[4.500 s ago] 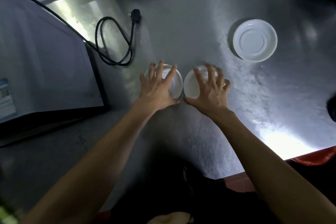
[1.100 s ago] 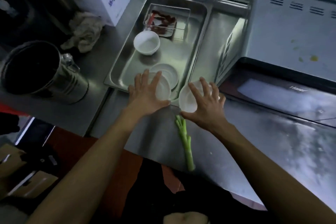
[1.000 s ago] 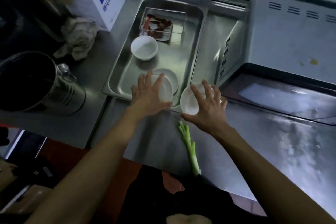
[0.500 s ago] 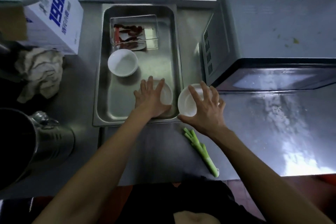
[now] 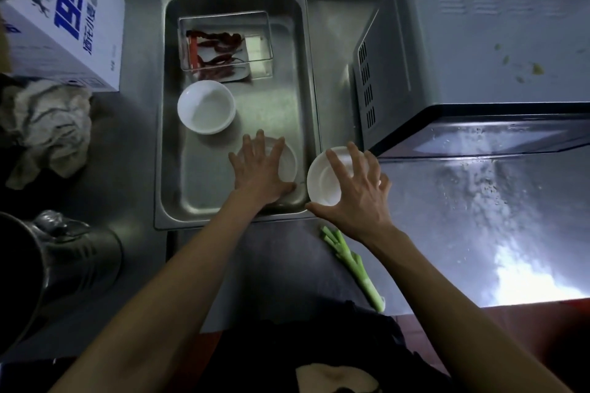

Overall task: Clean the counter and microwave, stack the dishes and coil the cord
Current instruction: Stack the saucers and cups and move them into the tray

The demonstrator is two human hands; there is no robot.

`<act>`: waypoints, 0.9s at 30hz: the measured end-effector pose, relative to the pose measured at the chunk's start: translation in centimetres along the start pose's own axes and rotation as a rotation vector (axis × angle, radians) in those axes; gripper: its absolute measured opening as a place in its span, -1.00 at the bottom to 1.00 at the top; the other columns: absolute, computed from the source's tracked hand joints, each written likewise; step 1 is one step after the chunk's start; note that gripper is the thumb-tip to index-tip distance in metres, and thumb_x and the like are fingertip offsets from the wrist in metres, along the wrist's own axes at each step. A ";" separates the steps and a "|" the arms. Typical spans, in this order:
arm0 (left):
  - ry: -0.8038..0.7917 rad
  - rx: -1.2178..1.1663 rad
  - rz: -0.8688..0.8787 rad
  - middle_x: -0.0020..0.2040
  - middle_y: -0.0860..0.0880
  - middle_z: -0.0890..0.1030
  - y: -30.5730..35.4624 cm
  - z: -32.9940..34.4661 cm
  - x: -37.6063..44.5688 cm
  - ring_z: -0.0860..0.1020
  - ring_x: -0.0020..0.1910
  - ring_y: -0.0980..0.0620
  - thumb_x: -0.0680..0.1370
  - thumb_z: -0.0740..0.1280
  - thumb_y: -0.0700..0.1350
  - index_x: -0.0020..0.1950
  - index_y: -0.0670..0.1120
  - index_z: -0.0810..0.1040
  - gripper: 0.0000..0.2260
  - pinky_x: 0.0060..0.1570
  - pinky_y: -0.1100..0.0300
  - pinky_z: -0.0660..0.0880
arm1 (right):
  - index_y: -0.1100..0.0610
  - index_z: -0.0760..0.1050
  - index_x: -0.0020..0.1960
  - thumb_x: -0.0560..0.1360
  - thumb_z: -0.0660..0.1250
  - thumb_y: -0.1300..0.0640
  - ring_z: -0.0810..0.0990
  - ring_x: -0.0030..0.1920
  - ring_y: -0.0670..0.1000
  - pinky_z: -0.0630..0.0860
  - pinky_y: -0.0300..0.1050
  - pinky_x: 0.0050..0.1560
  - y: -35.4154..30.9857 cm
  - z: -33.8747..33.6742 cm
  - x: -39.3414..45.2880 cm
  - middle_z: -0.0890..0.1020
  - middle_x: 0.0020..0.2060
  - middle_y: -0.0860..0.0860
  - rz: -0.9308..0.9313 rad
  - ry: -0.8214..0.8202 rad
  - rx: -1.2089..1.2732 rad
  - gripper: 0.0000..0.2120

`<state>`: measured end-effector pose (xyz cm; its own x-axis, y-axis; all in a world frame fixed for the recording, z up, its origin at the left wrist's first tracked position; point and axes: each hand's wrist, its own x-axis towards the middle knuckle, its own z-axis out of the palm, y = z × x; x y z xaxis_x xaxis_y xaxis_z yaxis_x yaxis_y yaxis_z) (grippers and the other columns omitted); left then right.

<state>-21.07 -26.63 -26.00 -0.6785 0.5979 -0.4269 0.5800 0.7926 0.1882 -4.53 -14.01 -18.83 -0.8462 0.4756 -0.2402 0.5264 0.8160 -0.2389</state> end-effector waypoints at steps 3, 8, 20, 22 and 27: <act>0.006 -0.018 0.004 0.62 -0.11 -0.17 -0.3 0.4 0.3 -0.19 0.57 -0.27 0.36 0.41 0.36 0.59 0.18 -0.07 -0.03 0.41 -0.43 0.01 | -0.14 0.07 0.56 0.26 0.34 -0.47 0.02 0.53 0.26 0.22 0.39 0.33 -0.2 0.3 0.1 0.03 0.57 0.07 -0.009 -0.001 0.020 0.00; 0.010 -0.027 0.030 0.62 -0.08 -0.21 -0.7 0.7 0.7 -0.24 0.57 -0.24 0.37 0.38 0.39 0.59 0.20 -0.12 -0.03 0.43 -0.42 -0.03 | -0.14 0.06 0.56 0.27 0.42 -0.42 0.01 0.53 0.26 0.22 0.40 0.33 -0.6 0.7 1.0 0.02 0.57 0.07 -0.030 0.002 0.027 0.00; 0.104 -0.129 0.016 0.61 -0.13 0.08 -4.3 -1.0 -2.5 0.07 0.56 -0.18 0.58 0.21 0.22 0.60 0.03 0.08 -0.34 0.46 -0.22 0.17 | -0.15 0.02 0.57 0.27 0.37 -0.46 -0.04 0.54 0.25 0.18 0.40 0.38 -3.6 0.0 5.0 -0.05 0.58 0.05 -0.101 0.002 0.004 0.02; 0.140 -0.163 -0.025 0.54 -0.11 0.25 -5.7 -1.5 -3.6 0.22 0.50 -0.17 0.59 0.23 0.15 0.58 0.01 0.16 -0.40 0.39 -0.17 0.27 | -0.17 0.02 0.57 0.27 0.38 -0.46 -0.06 0.54 0.25 0.17 0.40 0.38 -5.0 0.2 5.8 -0.07 0.58 0.03 -0.124 -0.001 0.006 0.02; 0.202 -0.234 -0.094 0.44 -0.11 0.41 -8.4 -2.4 -5.7 0.35 0.40 -0.15 0.59 0.27 -0.02 0.49 -0.09 0.33 -0.53 0.31 -0.14 0.36 | -0.20 -0.02 0.57 0.28 0.39 -0.44 -0.10 0.56 0.24 0.13 0.39 0.40 -8.3 2.1 7.7 -0.12 0.59 0.00 -0.185 -0.058 -0.006 0.02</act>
<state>-23.16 -36.38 -23.00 -0.8137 0.5137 -0.2721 0.4071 0.8377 0.3642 -15.24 -17.81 -20.67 -0.9221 0.2981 -0.2467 0.3621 0.8895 -0.2786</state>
